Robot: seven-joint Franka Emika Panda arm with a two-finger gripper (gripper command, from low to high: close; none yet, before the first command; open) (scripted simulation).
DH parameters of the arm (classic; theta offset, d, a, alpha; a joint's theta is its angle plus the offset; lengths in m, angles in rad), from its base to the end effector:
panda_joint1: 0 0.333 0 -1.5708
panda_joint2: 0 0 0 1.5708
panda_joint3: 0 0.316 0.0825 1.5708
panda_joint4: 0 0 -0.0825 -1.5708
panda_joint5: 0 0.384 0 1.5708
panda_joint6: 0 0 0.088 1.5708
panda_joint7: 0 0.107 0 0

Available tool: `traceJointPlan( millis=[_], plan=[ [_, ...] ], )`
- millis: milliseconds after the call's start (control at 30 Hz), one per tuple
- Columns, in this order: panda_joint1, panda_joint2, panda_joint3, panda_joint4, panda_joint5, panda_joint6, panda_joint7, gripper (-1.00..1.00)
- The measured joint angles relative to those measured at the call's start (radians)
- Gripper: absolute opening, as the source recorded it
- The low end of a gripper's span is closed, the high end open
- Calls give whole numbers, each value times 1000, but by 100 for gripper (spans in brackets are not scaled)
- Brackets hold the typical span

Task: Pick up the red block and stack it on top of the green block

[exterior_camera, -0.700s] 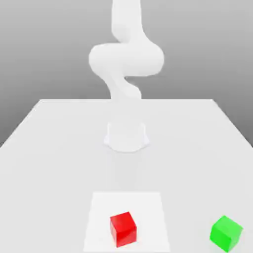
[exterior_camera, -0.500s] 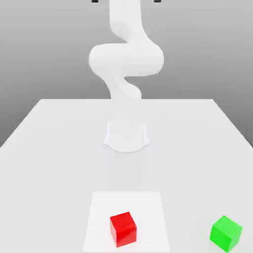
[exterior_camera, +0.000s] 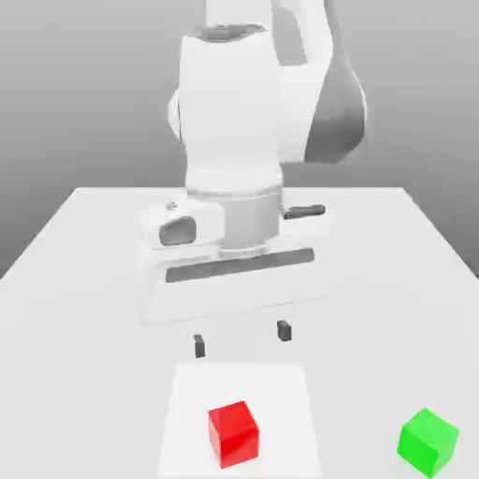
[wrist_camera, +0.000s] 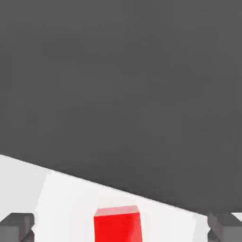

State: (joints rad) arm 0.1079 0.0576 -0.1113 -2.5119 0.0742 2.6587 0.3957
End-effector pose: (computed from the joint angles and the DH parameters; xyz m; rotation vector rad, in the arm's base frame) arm 0.4749 -0.0040 0.2669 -3.0087 0.7089 -0.1267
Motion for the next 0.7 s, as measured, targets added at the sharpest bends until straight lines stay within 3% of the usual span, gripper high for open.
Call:
traceJointPlan(
  millis=[233, 267, 500, 700],
  plan=[
    [-22, 250, 23, -6, 11, 166, -55, 0],
    [-29, 284, 32, -1, 19, 194, -62, -100],
    [-32, 291, 34, 0, 18, 199, -61, -100],
    [6, 126, 33, -8, -38, 42, -41, -100]
  ],
)
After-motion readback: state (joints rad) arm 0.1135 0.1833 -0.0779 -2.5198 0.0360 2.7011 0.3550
